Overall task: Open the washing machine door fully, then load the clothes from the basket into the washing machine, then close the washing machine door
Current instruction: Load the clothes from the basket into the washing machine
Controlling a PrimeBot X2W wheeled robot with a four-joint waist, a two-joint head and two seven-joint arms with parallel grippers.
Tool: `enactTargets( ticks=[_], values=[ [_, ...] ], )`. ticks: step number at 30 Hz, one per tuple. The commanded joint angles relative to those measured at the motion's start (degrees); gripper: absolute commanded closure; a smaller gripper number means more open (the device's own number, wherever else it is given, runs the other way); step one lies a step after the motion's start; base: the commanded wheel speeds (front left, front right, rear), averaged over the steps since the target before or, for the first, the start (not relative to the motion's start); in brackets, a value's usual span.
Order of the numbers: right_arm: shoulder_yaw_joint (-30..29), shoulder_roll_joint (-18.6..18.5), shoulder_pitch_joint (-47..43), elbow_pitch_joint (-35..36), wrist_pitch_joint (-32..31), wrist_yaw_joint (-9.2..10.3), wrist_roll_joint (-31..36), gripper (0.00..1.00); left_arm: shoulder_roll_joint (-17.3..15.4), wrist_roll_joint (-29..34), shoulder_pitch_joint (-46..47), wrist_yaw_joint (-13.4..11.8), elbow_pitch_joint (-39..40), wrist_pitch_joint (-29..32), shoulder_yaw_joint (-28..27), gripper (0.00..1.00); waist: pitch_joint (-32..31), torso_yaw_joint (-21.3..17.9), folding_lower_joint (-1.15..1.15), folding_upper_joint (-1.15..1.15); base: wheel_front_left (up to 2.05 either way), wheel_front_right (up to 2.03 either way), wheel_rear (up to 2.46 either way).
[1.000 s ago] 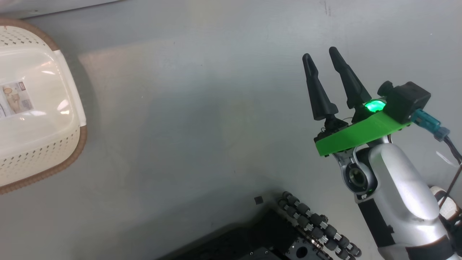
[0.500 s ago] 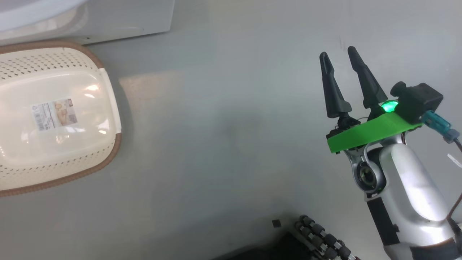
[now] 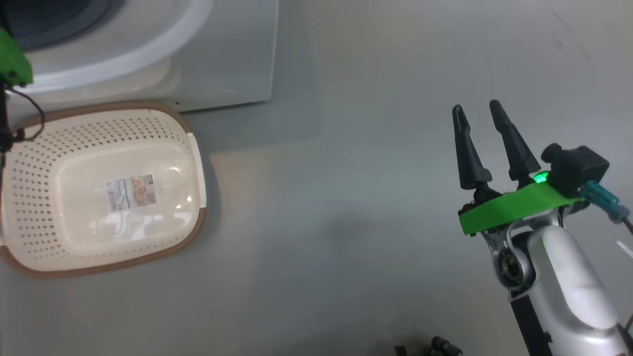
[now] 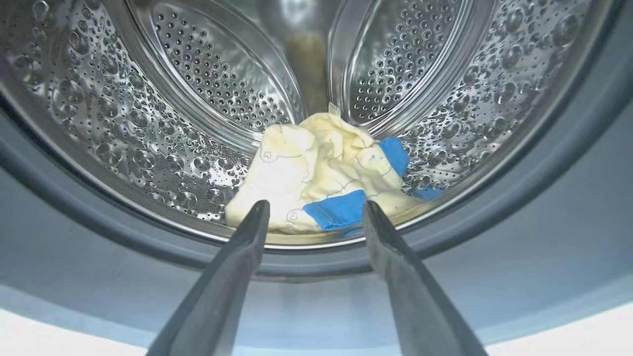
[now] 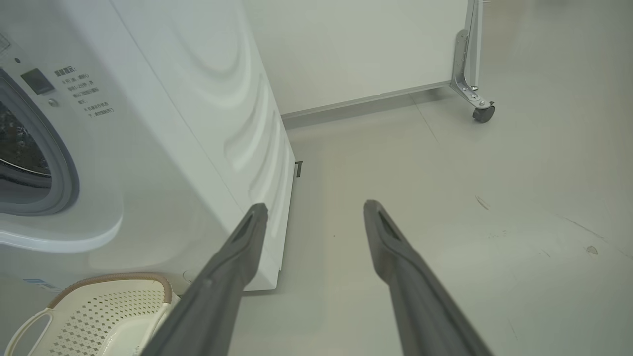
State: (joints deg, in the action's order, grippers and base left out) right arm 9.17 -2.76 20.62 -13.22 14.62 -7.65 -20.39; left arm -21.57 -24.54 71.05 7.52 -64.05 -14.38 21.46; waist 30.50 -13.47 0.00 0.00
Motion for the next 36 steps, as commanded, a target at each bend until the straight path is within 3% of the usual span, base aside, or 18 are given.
enactTargets(
  ticks=[1,9,26,36],
  values=[
    [0.3,-0.1,-1.5,1.3,0.4,0.16,0.6,0.0,-2.9,-1.1,-1.5,0.0,4.2,-0.6,-1.4,0.0,-3.9,1.7,0.0,0.0,0.0,0.0,0.0],
    [-2.4,-0.6,-3.8,1.1,0.4,0.16,1.7,0.0,-3.9,-1.0,-16.0,-0.5,16.6,-0.6,-4.1,0.0,-10.8,4.1,0.0,0.0,0.0,0.0,0.0],
    [-5.9,-3.2,-13.0,2.2,0.4,0.16,2.0,0.0,6.0,-4.2,-48.7,-2.6,40.4,-0.6,-10.1,0.0,-27.5,11.8,0.0,0.0,0.0,0.0,0.0],
    [-3.9,-3.7,-16.5,2.4,0.1,0.16,1.4,0.0,9.5,-1.2,-61.5,-4.9,48.8,-0.6,-13.3,0.0,-32.2,13.0,0.0,0.0,0.0,0.0,0.0]
  ],
)
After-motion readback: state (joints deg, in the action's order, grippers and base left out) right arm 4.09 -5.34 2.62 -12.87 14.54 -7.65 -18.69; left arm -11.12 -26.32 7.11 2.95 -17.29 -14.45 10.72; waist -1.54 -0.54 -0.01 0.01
